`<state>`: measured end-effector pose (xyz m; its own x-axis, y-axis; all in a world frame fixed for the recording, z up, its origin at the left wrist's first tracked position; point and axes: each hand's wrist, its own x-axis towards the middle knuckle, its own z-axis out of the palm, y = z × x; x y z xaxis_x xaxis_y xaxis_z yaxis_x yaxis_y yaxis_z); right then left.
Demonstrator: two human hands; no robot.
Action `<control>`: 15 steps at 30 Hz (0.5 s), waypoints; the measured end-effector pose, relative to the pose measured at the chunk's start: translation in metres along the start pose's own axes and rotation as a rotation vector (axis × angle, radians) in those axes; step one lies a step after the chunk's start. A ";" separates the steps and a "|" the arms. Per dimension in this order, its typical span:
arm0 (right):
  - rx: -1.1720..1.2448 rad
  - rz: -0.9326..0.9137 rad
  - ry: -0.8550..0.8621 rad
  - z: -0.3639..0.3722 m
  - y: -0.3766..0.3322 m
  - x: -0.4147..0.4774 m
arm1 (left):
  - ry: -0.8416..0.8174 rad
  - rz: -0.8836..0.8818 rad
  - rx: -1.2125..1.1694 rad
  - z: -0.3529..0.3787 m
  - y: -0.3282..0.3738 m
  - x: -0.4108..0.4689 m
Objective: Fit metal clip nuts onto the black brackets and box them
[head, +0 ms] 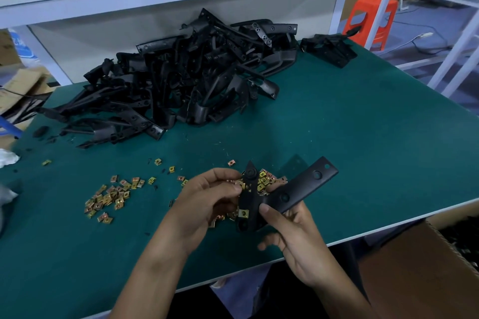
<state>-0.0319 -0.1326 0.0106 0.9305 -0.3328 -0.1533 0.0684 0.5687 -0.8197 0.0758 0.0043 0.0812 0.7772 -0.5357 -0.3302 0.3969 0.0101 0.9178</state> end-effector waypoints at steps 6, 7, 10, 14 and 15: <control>-0.152 0.016 -0.019 0.005 -0.002 -0.001 | -0.105 -0.037 0.110 -0.007 0.009 -0.002; -0.151 0.021 -0.022 0.005 -0.003 -0.001 | -0.113 -0.029 0.126 -0.006 0.011 -0.003; -0.118 0.028 -0.003 0.005 -0.006 -0.002 | -0.143 -0.007 0.135 -0.005 0.010 -0.003; -0.060 0.031 0.033 0.011 -0.008 -0.012 | -0.076 0.059 0.151 -0.003 -0.002 -0.001; -0.026 0.042 0.035 0.009 -0.009 -0.016 | -0.075 0.080 0.194 0.000 -0.006 0.000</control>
<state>-0.0443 -0.1260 0.0257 0.9190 -0.3355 -0.2069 0.0195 0.5630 -0.8262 0.0735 0.0040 0.0756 0.7610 -0.6011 -0.2440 0.2285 -0.1036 0.9680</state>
